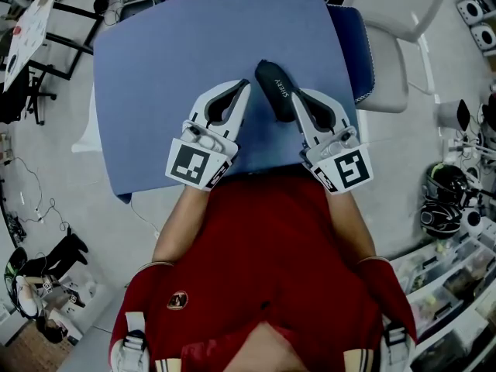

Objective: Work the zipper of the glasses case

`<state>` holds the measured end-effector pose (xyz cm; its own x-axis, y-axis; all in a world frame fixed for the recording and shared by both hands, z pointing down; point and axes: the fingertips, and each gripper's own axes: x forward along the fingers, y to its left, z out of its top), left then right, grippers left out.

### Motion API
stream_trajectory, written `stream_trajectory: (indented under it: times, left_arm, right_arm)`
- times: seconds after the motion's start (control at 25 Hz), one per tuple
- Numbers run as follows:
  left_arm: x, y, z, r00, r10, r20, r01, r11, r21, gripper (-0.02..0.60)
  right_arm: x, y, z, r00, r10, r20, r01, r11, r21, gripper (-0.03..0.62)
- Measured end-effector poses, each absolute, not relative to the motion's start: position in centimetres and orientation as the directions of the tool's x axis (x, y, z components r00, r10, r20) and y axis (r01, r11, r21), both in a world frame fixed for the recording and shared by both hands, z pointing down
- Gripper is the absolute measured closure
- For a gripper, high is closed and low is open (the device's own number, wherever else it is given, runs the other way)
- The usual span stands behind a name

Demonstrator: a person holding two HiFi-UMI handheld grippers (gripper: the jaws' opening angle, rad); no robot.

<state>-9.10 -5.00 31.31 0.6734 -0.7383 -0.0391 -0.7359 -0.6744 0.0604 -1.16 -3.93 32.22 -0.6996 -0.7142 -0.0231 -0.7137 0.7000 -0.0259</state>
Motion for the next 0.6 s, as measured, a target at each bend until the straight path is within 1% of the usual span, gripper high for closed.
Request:
stream_trajectory:
  times: [0.6]
  left_arm:
    - [-7.3, -4.5, 32.1, 0.731, -0.681, -0.026, -0.678, -0.731, 0.073, 0.575]
  right_arm:
    - [0.5, -2.7, 34.0, -0.649, -0.76, 0.023, -0.76, 0.648, -0.048, 0.595]
